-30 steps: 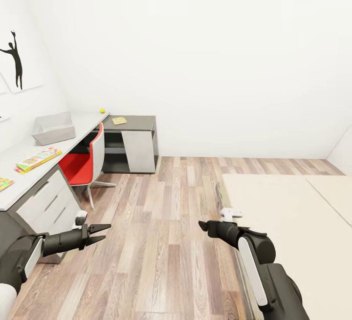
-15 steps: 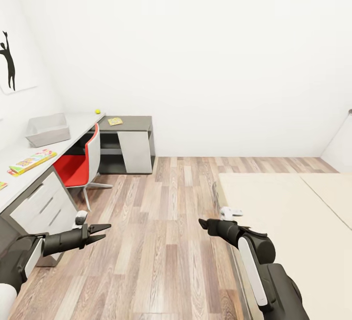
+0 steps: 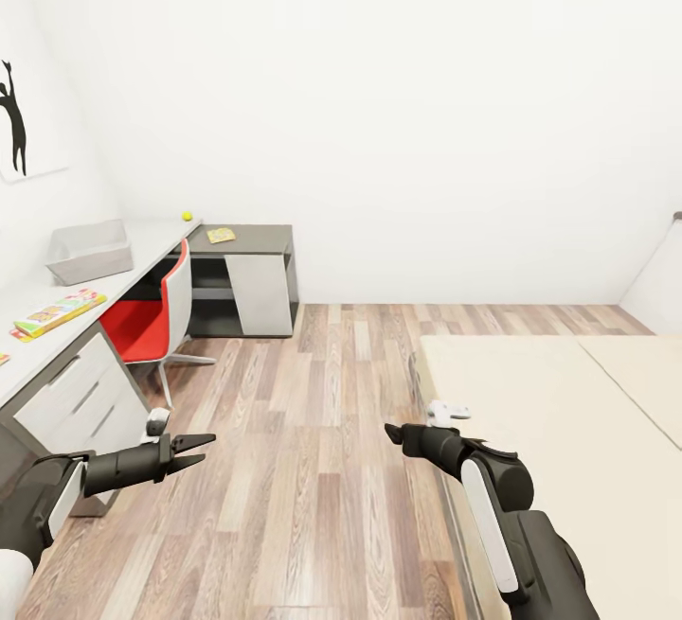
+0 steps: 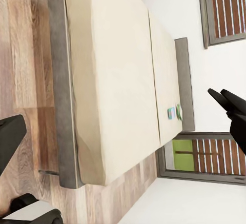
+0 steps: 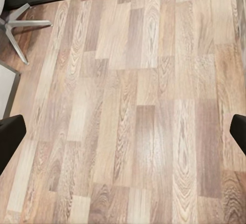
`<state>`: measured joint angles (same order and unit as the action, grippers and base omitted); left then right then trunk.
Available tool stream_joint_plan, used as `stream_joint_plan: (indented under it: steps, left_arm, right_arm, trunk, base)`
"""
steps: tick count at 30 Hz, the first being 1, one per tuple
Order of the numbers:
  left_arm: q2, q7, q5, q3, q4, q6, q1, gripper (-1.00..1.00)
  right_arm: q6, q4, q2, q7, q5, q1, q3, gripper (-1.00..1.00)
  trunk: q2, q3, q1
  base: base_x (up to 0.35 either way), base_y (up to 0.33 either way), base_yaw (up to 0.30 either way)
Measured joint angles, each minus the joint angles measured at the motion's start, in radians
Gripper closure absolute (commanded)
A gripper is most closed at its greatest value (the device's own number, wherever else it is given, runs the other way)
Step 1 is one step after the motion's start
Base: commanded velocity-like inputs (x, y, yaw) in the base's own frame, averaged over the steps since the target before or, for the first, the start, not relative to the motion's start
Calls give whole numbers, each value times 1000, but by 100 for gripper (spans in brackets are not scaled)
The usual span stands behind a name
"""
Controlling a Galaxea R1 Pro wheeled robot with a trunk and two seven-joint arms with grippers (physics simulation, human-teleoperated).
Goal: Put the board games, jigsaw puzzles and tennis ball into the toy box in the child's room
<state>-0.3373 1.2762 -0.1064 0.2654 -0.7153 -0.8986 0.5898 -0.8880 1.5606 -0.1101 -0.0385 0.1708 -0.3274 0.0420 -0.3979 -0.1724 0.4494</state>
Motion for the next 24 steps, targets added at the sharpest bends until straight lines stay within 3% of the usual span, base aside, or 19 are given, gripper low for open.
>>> stream_joint_plan:
  steps: [24]
  left_arm:
    - [0, 0, -1, 0, 0, 0, 0, -100]
  right_arm:
    - [0, 0, 0, 0, 0, 0, 0, -100]
  trunk:
    - [0, 8, 0]
  base:
    - [-6, -23, -57]
